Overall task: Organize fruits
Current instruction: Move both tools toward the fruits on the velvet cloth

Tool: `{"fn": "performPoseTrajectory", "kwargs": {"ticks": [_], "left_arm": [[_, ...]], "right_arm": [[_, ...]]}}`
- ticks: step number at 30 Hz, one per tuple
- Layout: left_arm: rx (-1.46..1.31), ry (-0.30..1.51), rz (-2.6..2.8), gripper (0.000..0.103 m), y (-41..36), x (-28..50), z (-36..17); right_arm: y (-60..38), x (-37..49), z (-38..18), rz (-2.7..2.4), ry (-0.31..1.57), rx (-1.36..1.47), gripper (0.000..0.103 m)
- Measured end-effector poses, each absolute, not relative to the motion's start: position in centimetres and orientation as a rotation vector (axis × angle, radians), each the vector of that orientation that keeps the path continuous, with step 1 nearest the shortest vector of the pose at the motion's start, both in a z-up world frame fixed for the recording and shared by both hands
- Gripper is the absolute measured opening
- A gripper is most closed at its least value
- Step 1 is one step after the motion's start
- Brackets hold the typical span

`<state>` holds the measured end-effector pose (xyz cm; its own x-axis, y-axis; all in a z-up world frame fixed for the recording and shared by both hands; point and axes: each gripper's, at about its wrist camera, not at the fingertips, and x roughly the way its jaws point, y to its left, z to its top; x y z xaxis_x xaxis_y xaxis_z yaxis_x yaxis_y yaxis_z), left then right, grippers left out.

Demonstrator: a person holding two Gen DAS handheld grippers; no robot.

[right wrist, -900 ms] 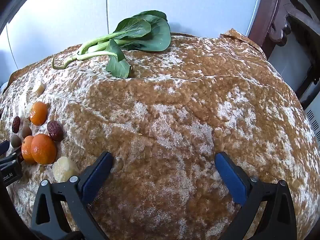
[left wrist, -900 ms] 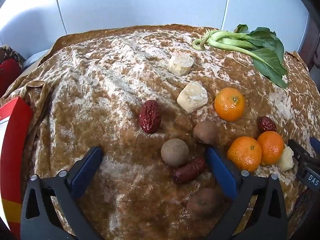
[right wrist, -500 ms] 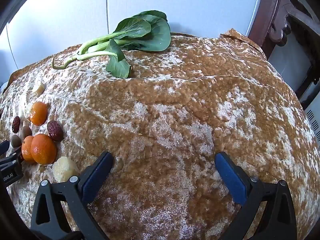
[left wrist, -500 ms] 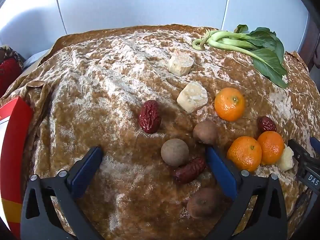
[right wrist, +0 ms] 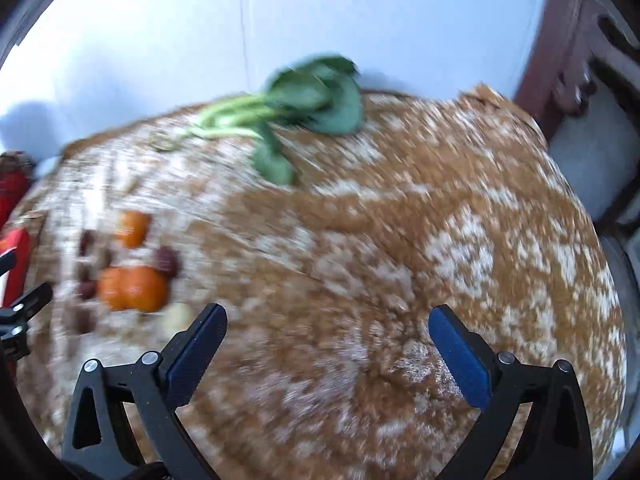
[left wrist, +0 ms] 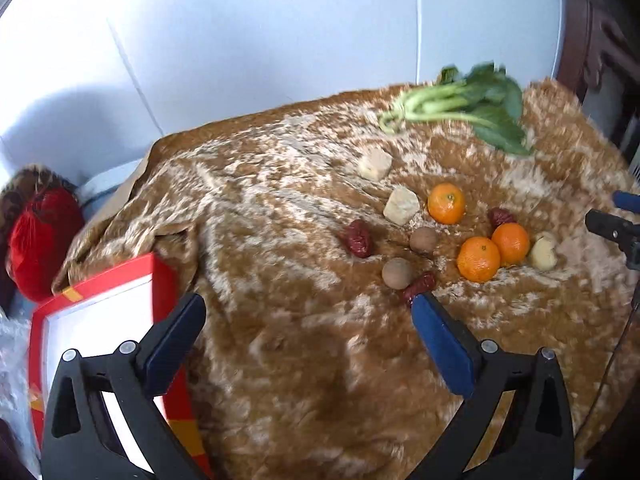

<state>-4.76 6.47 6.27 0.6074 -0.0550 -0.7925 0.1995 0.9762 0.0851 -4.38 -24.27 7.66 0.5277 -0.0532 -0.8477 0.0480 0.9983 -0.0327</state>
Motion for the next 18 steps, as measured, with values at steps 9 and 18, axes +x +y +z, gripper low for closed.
{"fn": "performPoseTrajectory", "kwargs": {"ticks": [9,18], "left_arm": [[0.249,0.964,-0.224,0.103,3.2,-5.2,6.0],[0.202,1.040,-0.311,0.095,-1.1,-3.7,4.7]], "right_arm": [[-21.3,-2.7,9.5,0.282,1.143,0.044,0.098],[-21.3,-1.5,6.8,0.339,1.277,0.189,0.079]]}}
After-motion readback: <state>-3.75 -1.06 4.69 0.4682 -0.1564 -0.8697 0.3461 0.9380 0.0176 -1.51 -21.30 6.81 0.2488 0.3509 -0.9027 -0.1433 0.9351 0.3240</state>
